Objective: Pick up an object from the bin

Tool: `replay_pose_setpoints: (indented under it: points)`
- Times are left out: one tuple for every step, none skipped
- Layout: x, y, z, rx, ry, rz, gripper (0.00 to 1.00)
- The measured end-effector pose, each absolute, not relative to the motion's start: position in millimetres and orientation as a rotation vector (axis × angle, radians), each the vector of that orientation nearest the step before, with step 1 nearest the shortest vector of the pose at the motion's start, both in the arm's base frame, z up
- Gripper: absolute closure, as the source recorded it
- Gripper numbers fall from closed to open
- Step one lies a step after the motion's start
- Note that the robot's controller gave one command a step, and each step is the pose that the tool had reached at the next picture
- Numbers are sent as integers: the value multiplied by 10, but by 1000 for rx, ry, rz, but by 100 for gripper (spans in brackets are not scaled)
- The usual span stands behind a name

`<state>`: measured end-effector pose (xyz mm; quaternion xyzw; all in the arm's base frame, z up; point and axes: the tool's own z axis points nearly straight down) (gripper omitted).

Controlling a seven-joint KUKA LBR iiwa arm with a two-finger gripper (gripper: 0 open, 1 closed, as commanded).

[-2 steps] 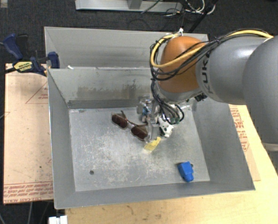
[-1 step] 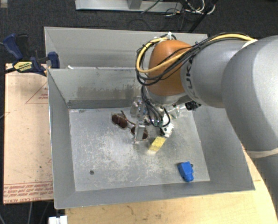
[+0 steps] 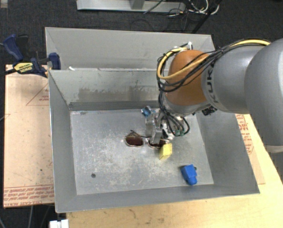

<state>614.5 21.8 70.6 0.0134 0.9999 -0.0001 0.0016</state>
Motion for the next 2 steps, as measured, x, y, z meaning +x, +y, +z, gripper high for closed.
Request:
replay_pose_setpoints:
  points:
    - [6145, 223, 707, 41, 3138, 0, 100]
    - [6140, 224, 725, 42, 3140, 1, 100]
